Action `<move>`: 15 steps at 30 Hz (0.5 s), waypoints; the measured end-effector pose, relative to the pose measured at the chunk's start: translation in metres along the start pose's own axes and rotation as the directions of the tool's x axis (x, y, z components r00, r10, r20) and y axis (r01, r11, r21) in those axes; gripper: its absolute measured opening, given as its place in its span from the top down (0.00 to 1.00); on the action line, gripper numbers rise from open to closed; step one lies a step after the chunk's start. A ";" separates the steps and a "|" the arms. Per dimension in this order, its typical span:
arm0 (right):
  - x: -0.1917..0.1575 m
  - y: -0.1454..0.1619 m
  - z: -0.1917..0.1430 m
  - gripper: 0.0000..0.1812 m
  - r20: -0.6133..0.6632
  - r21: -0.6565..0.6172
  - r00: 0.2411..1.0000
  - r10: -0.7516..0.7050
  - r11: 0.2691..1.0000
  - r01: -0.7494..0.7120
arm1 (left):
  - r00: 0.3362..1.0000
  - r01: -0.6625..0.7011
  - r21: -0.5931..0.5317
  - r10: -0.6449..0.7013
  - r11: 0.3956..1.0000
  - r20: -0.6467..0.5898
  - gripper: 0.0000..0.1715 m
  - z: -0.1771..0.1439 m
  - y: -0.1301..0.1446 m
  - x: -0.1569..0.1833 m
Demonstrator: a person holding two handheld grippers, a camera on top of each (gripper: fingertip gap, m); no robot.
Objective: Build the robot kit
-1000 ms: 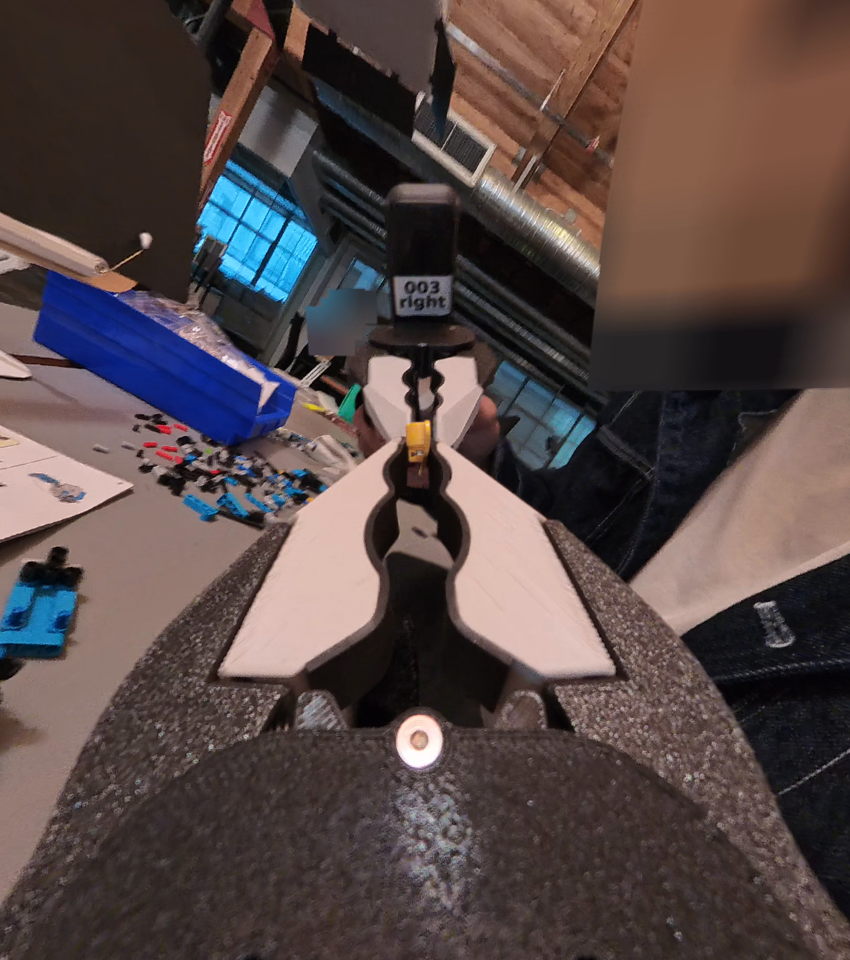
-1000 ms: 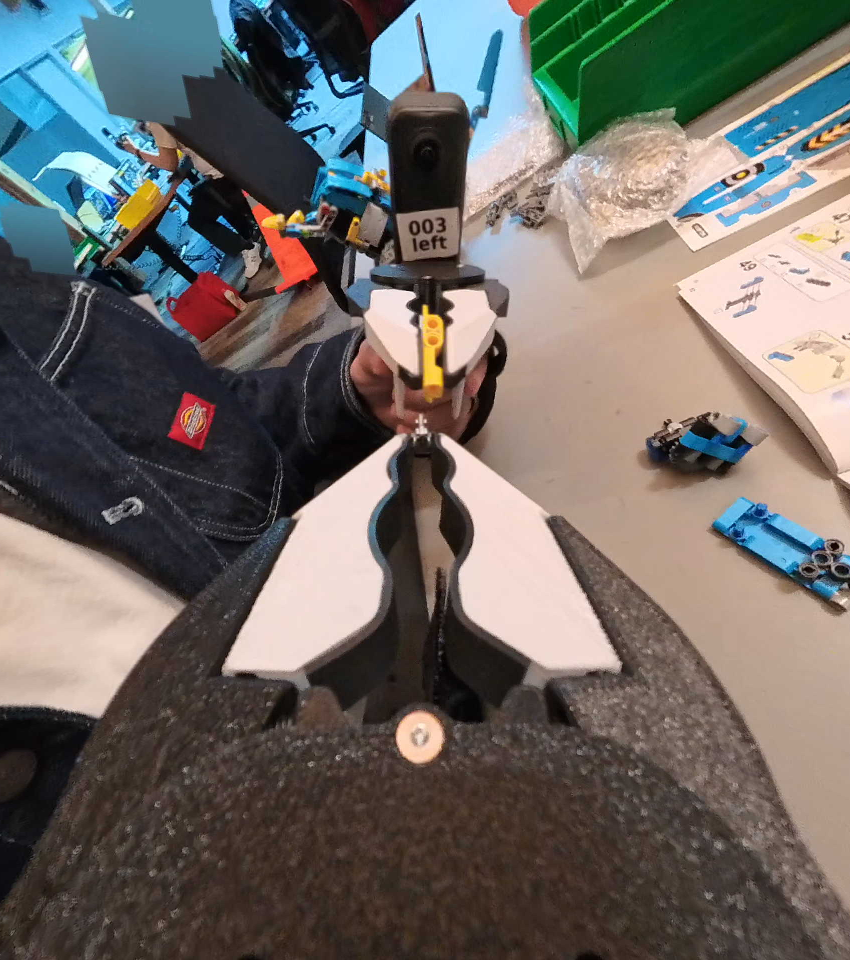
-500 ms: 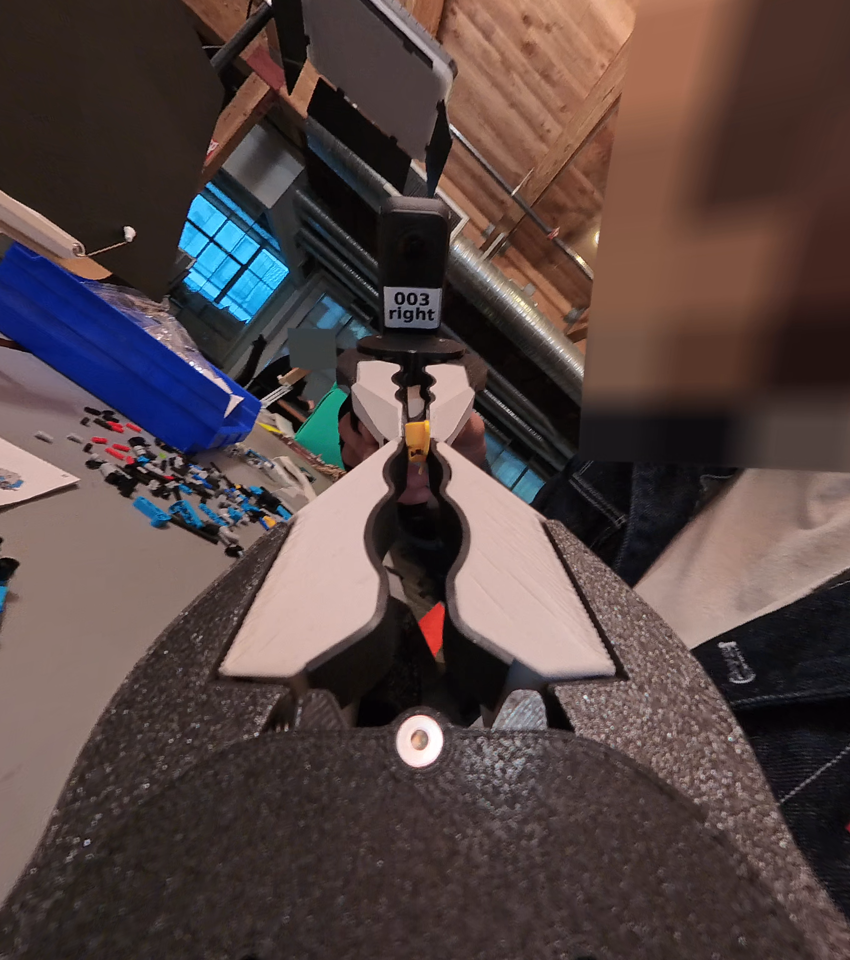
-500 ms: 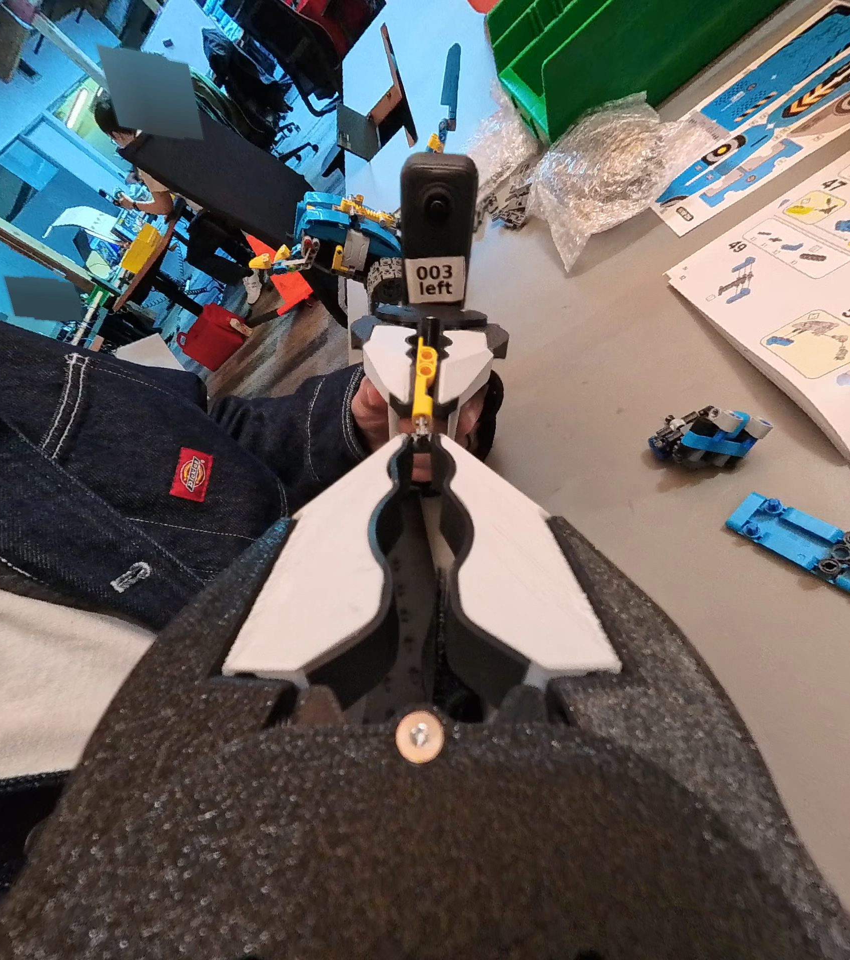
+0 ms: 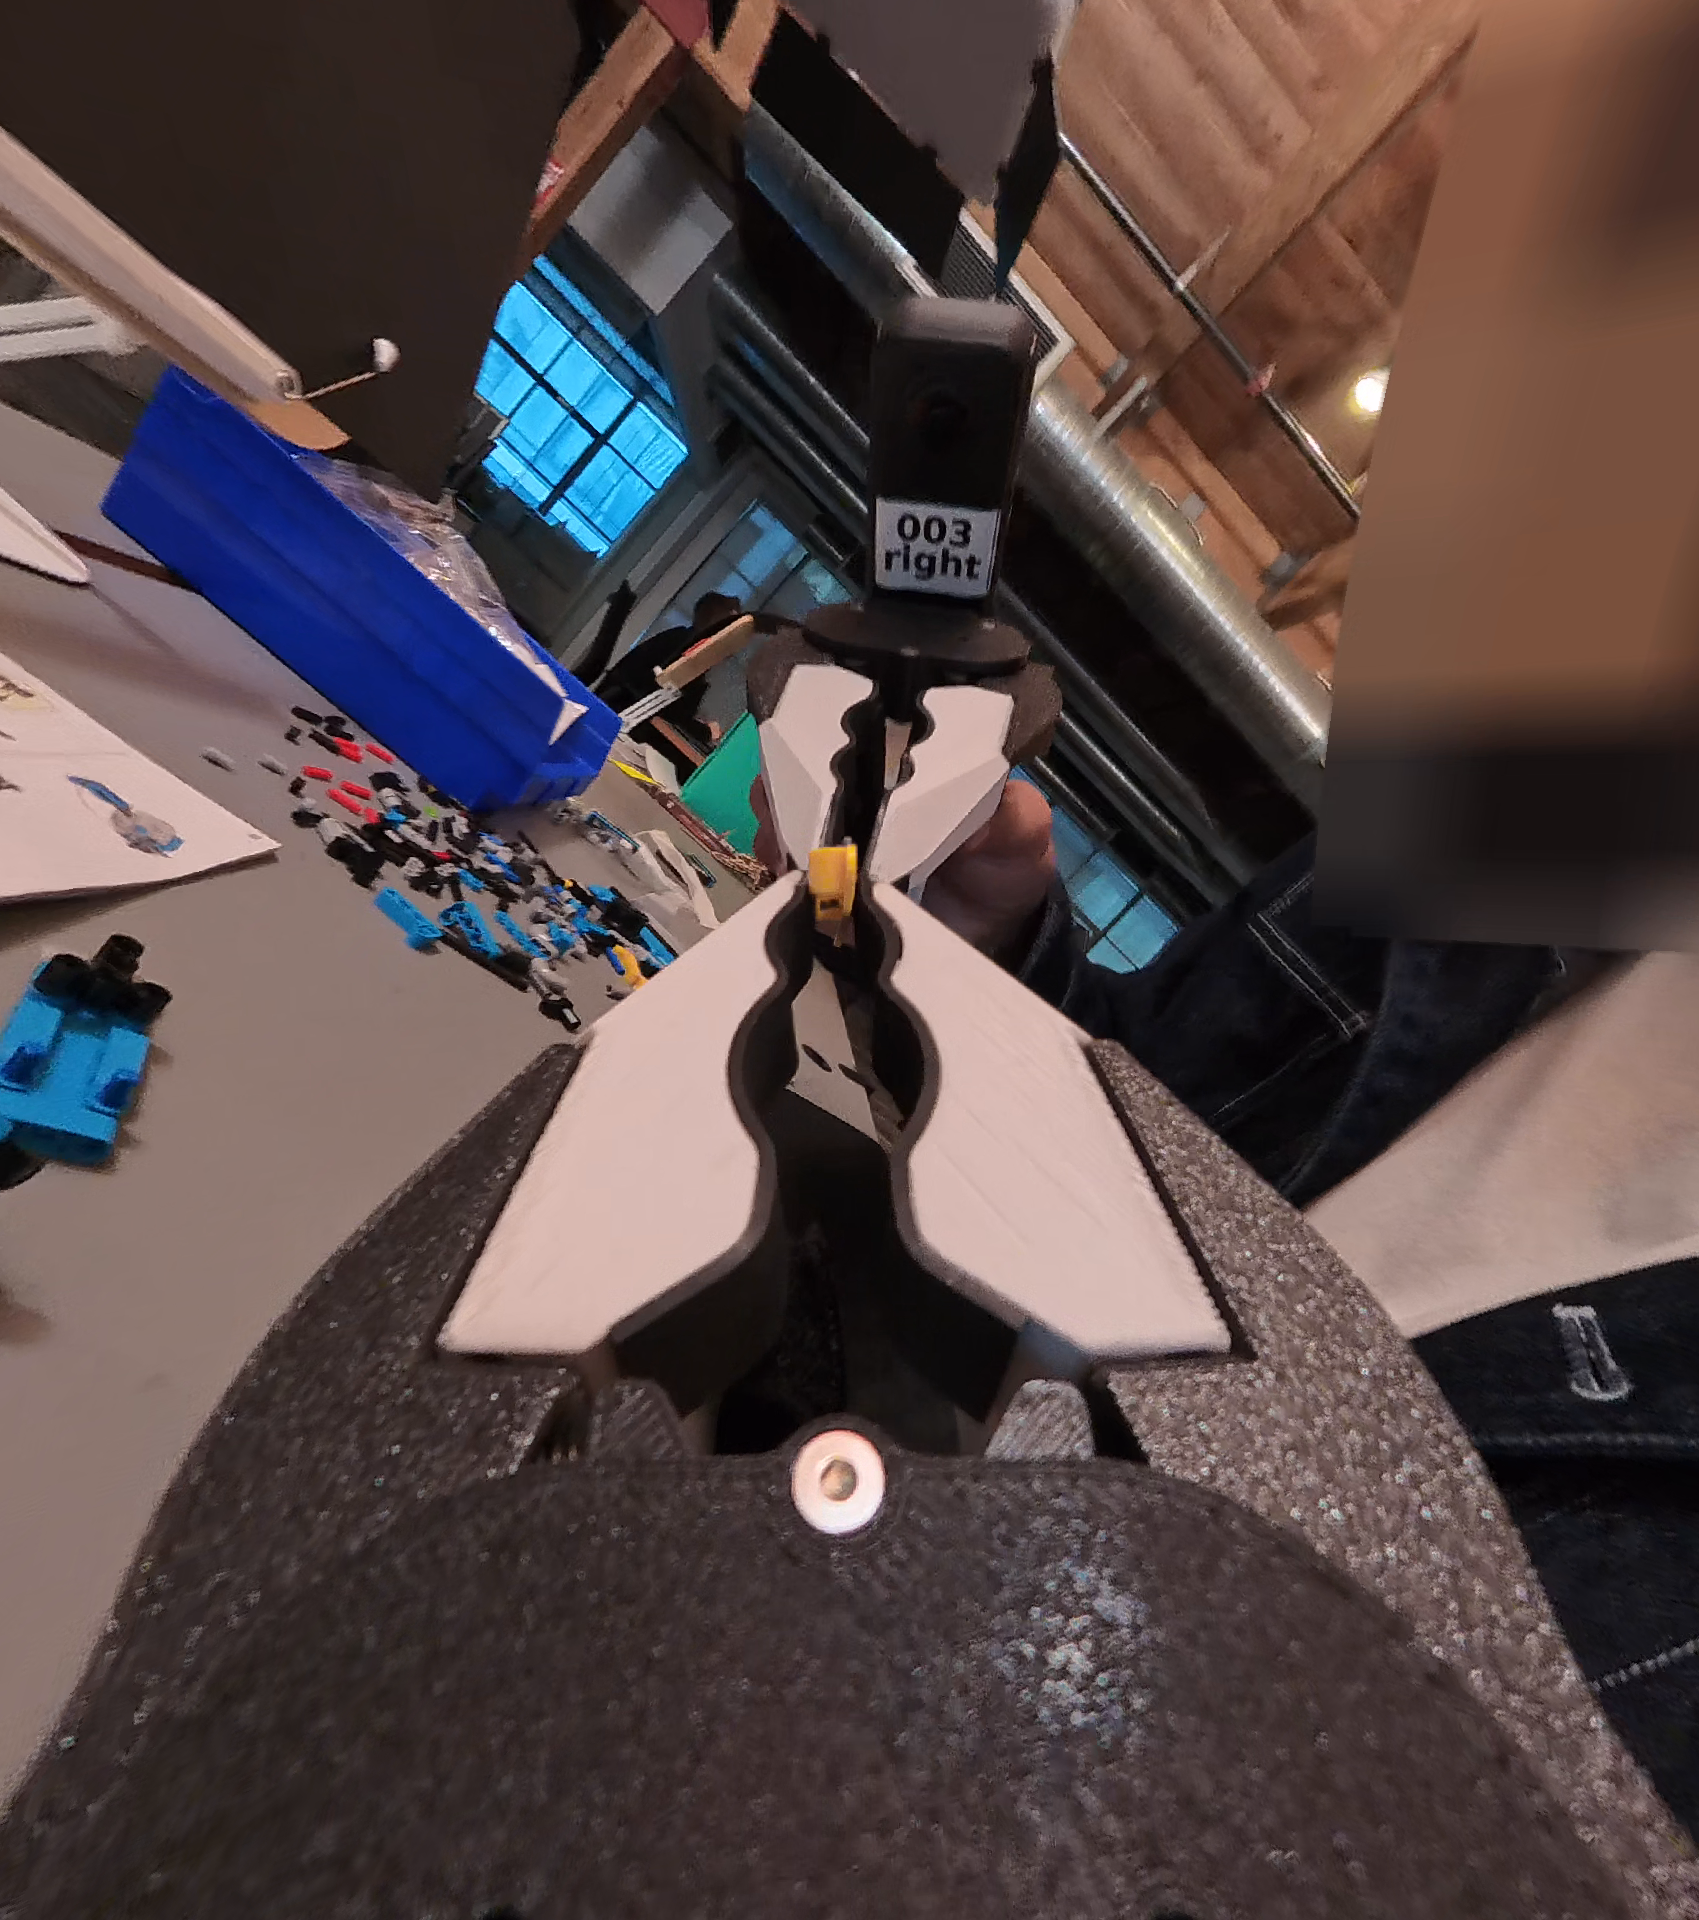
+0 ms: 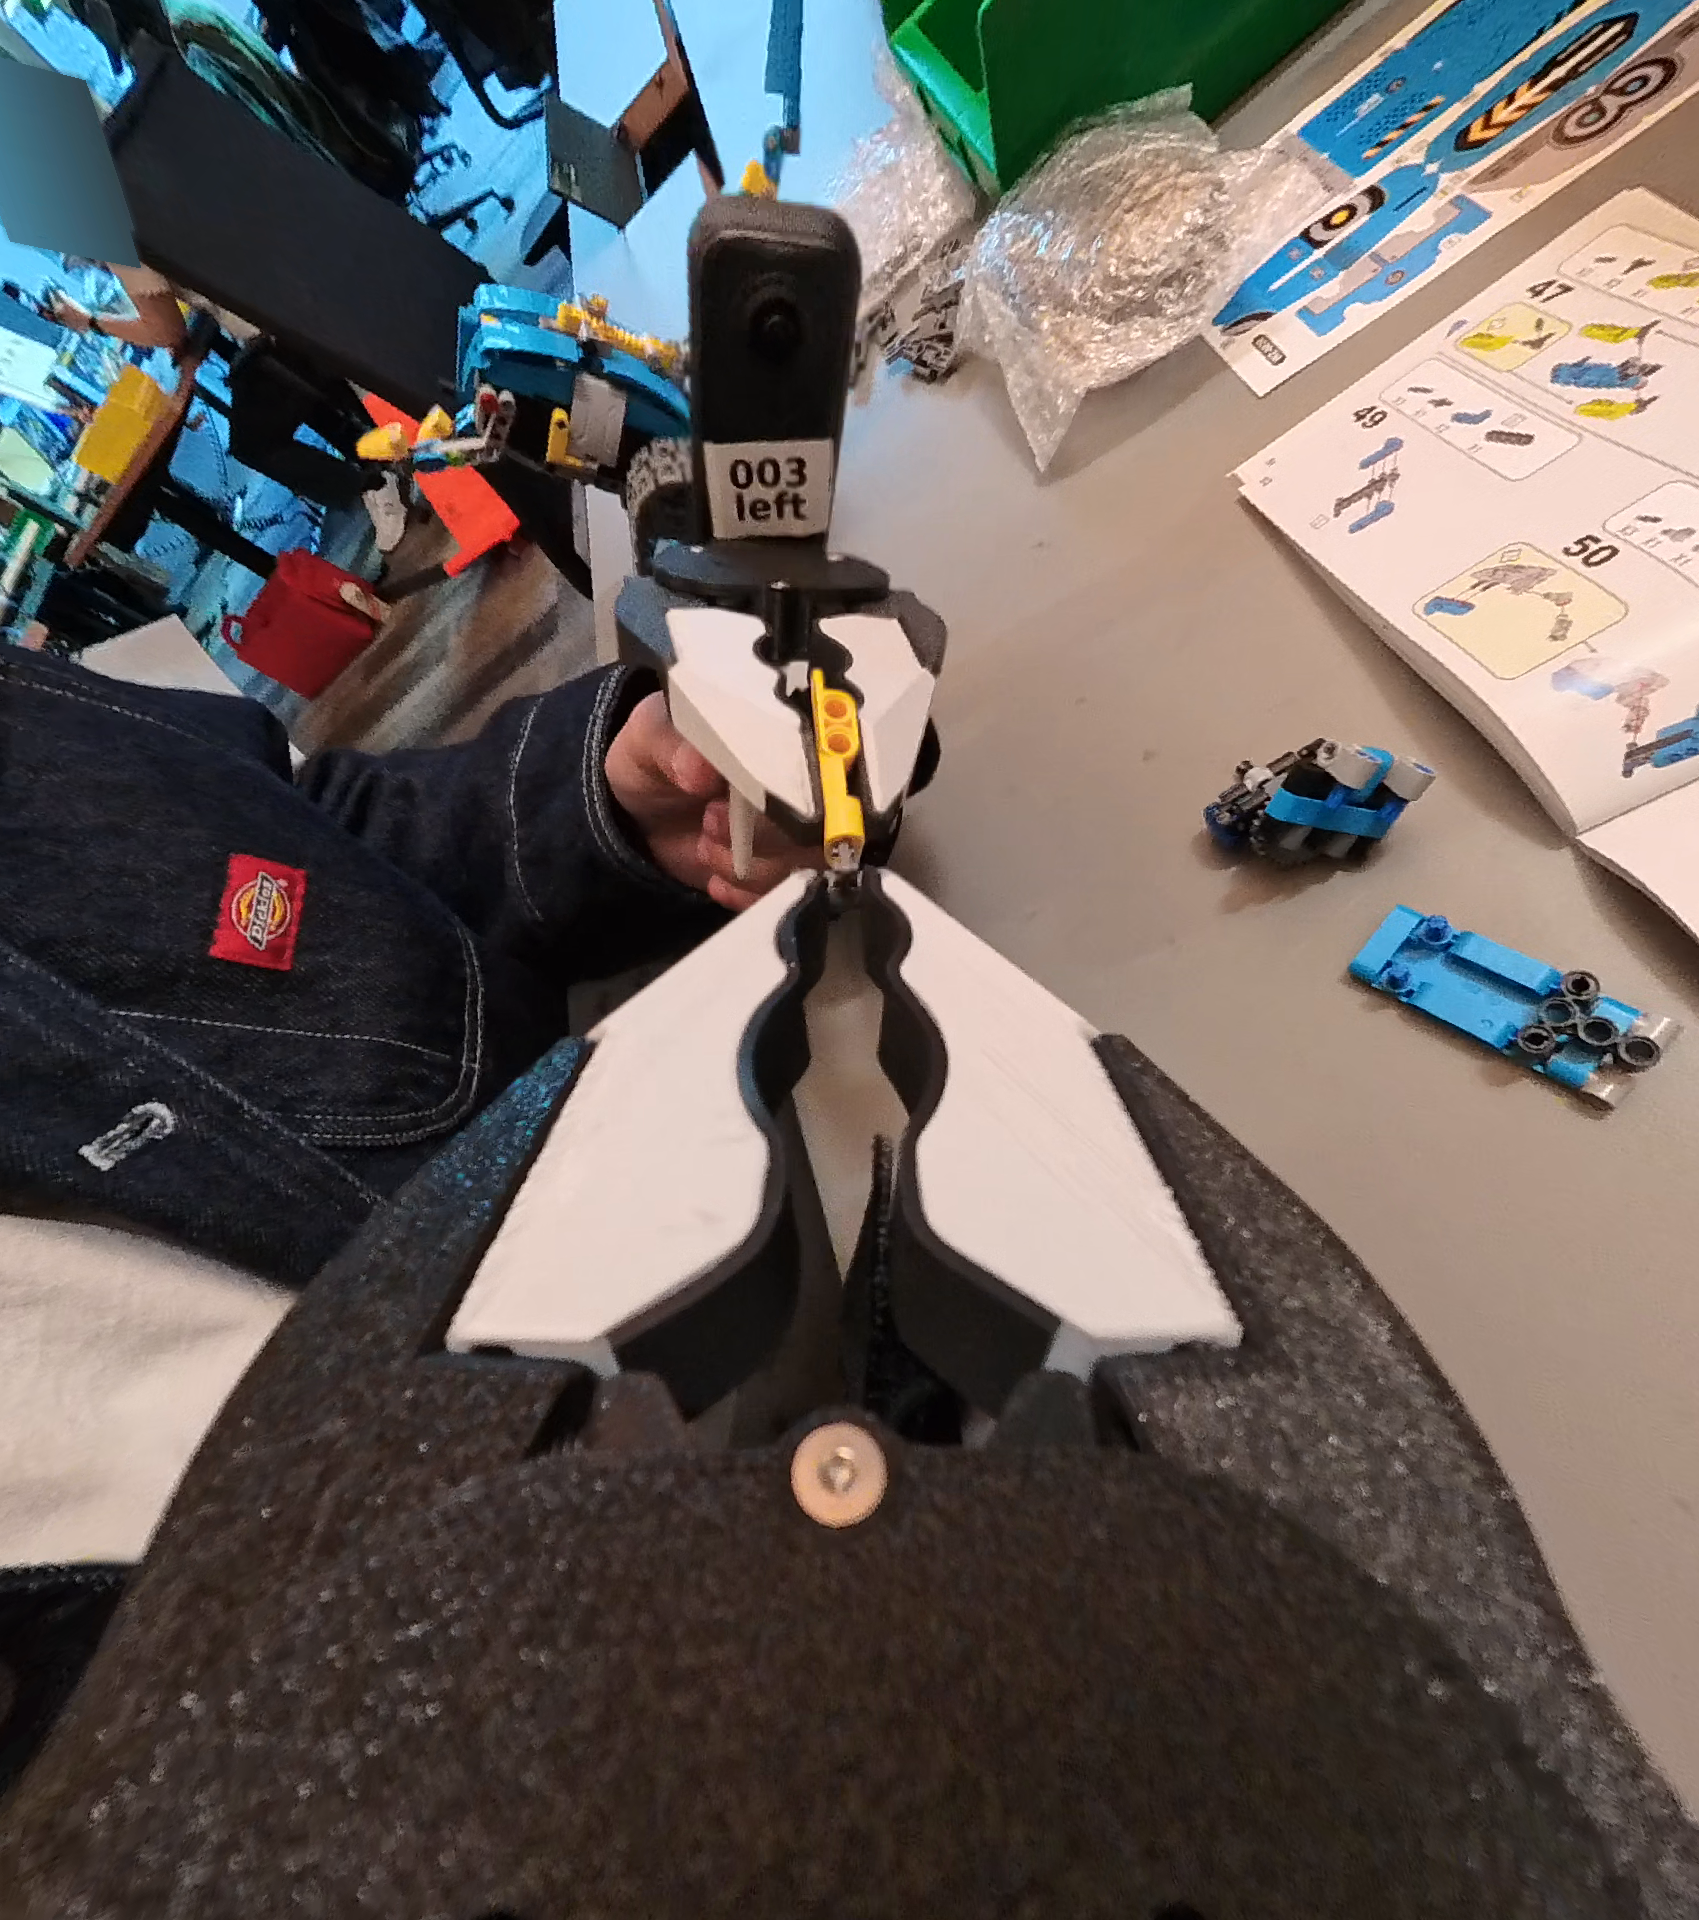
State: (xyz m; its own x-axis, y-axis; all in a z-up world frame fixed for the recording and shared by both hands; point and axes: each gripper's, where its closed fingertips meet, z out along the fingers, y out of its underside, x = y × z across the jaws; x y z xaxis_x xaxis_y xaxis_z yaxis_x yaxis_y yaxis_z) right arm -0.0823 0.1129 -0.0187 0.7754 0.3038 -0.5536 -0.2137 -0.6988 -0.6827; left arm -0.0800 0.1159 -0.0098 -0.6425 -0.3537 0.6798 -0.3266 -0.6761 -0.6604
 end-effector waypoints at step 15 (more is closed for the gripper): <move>0.006 -0.002 0.002 0.97 0.097 0.087 0.987 0.128 0.987 -0.136 | 0.993 0.117 0.037 -0.116 0.992 -0.026 0.96 -0.001 -0.002 -0.007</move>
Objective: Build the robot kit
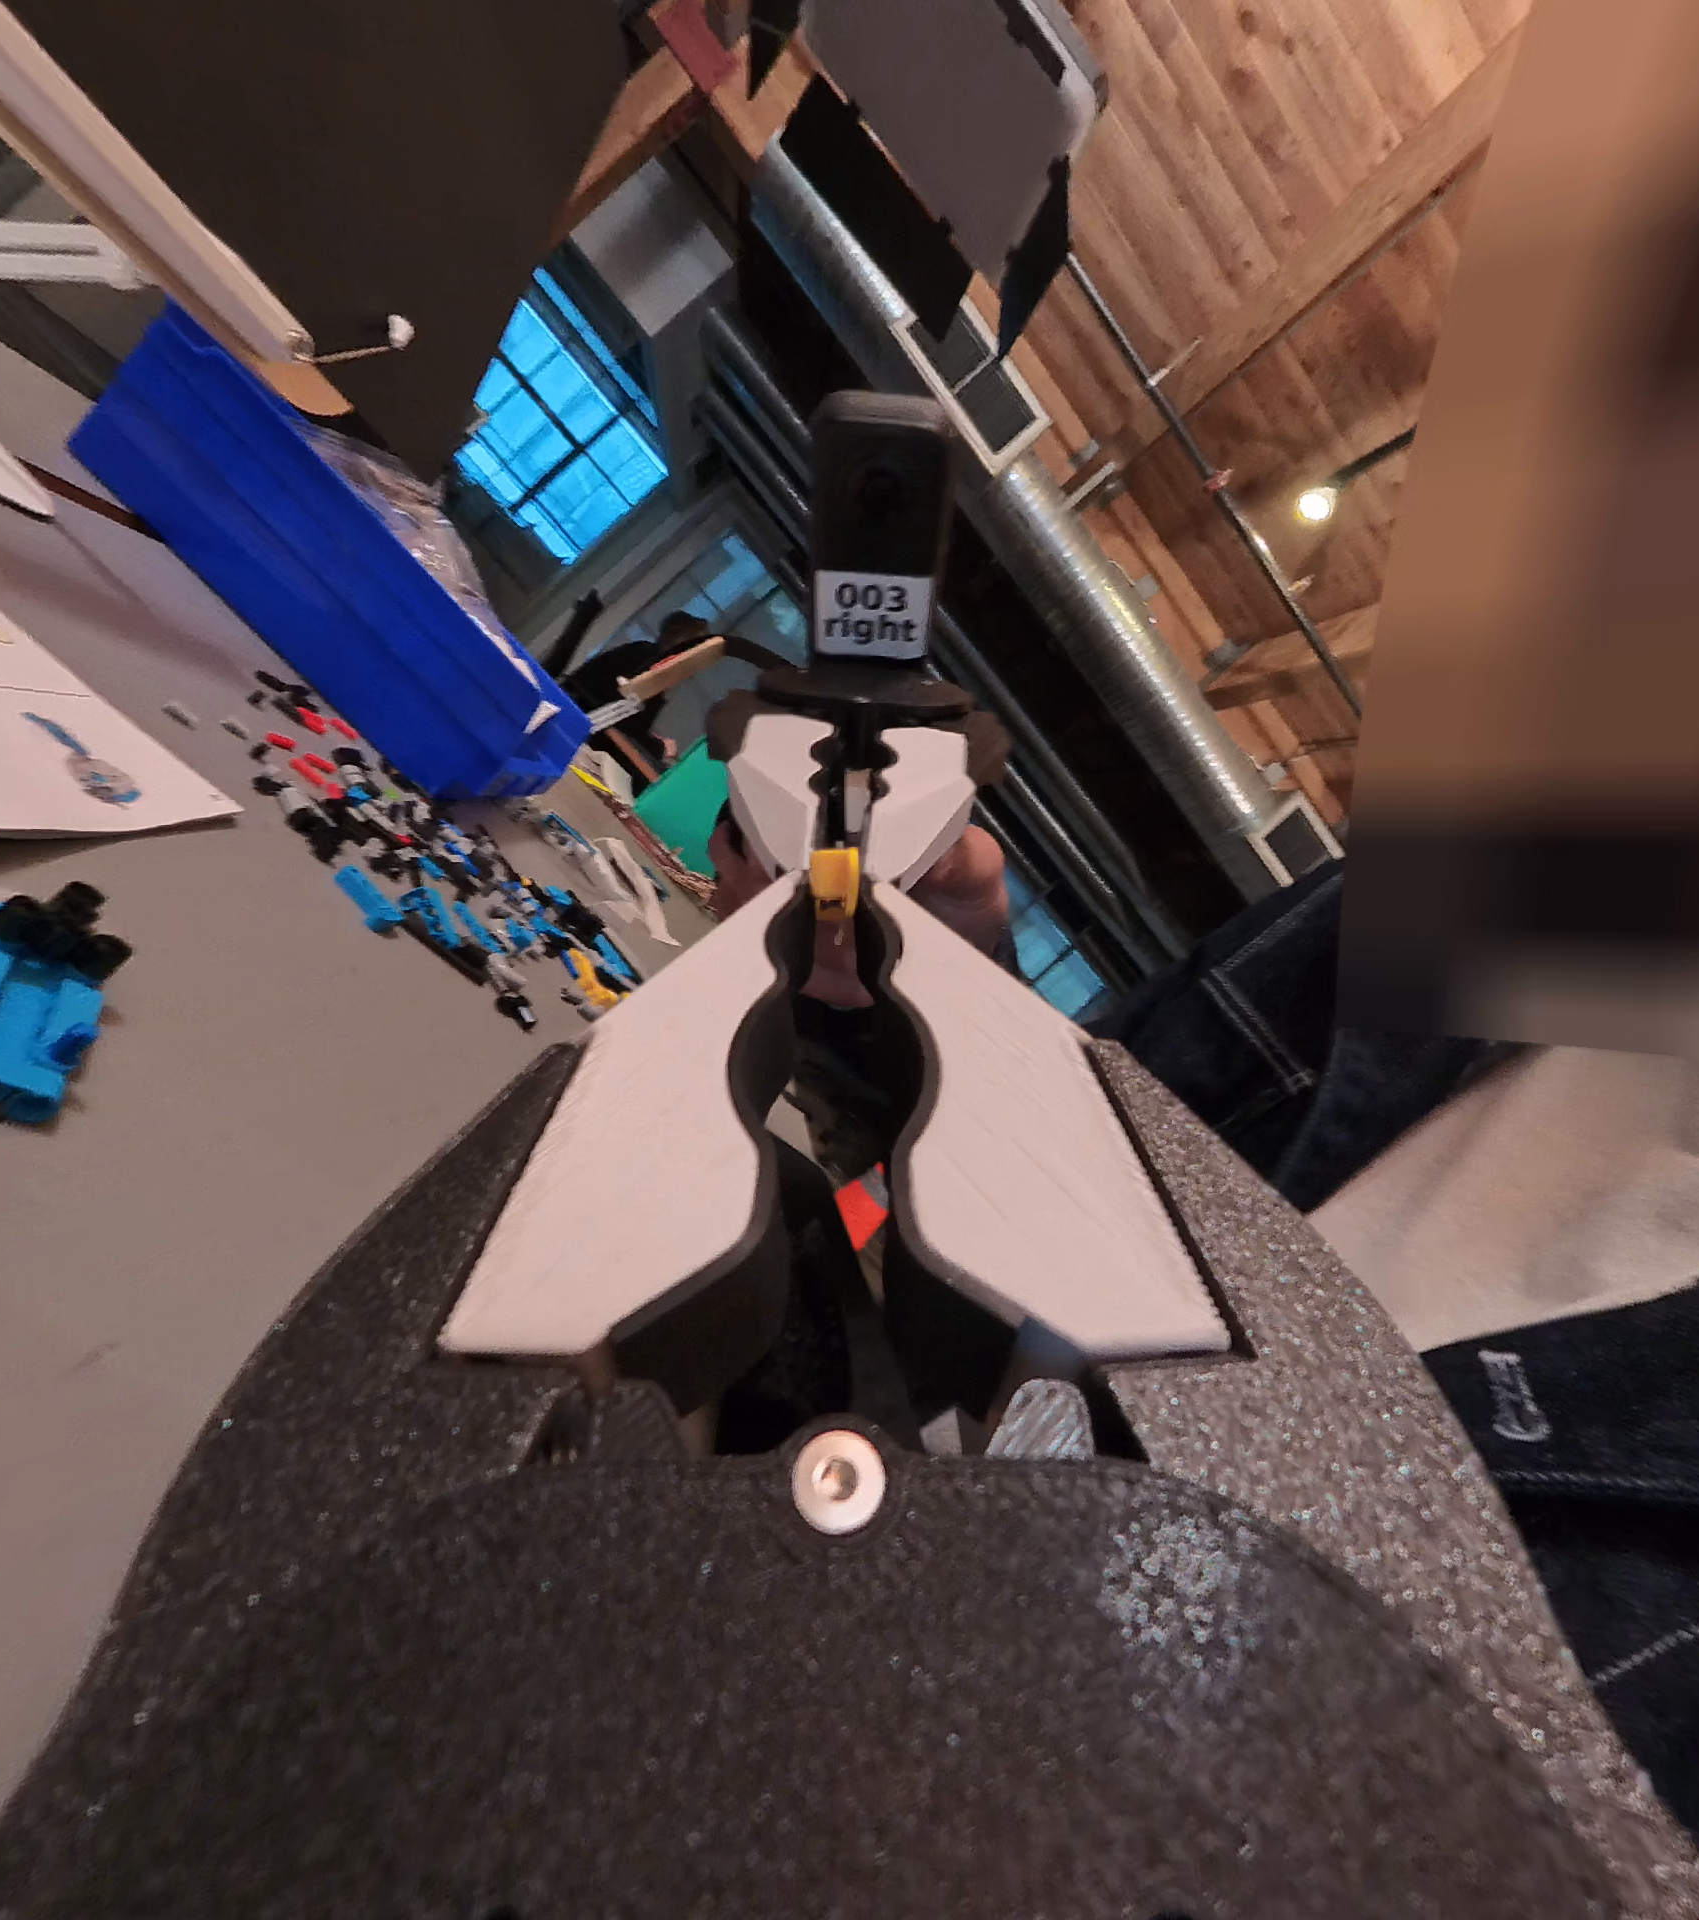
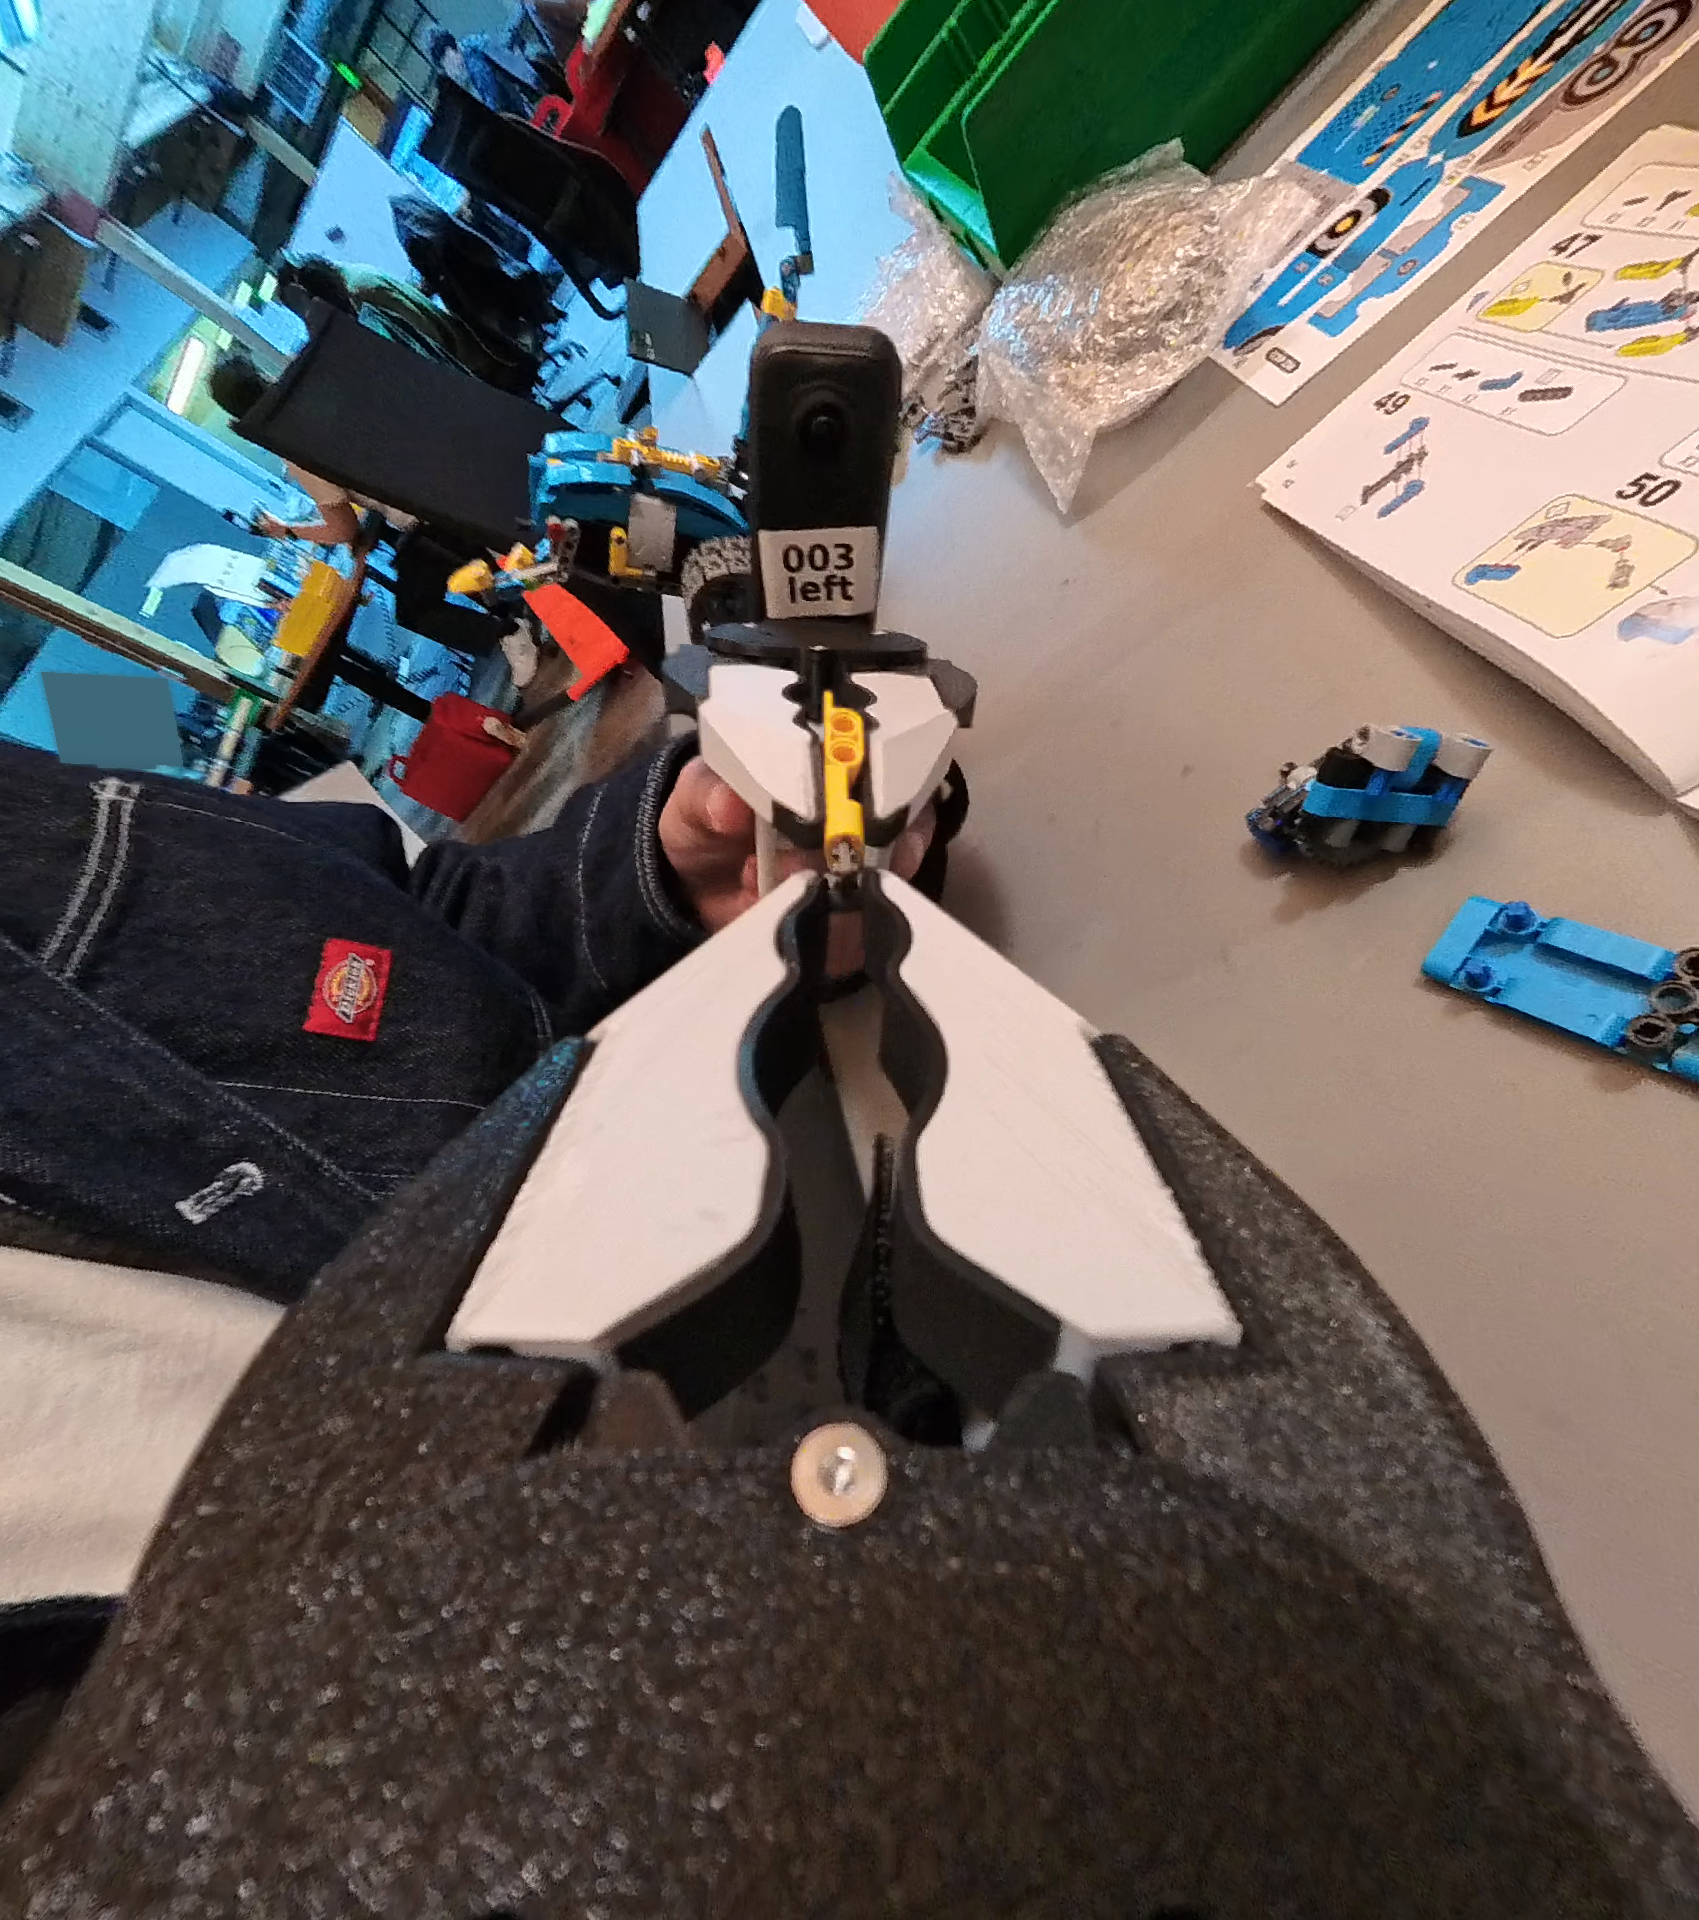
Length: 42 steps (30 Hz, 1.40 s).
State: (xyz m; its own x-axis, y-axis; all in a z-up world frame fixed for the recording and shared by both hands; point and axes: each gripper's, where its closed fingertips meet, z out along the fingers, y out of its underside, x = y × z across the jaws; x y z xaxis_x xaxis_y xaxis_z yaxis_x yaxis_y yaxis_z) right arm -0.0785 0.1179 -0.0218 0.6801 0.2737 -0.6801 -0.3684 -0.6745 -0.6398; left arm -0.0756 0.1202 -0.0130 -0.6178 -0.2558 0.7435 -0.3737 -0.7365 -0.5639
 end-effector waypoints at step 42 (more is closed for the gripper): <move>-0.024 -0.005 -0.007 0.97 0.086 0.001 0.995 0.050 0.999 -0.051 | 0.977 -0.210 -0.033 0.209 0.977 -0.033 0.96 0.005 0.001 0.025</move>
State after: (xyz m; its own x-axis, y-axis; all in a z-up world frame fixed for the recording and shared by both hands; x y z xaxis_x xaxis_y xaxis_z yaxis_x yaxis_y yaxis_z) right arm -0.0885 0.1097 0.0008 0.6038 0.2973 -0.7396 -0.4029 -0.6868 -0.6050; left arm -0.0878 0.1102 0.0069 -0.7049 -0.3828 0.5972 -0.2586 -0.6453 -0.7188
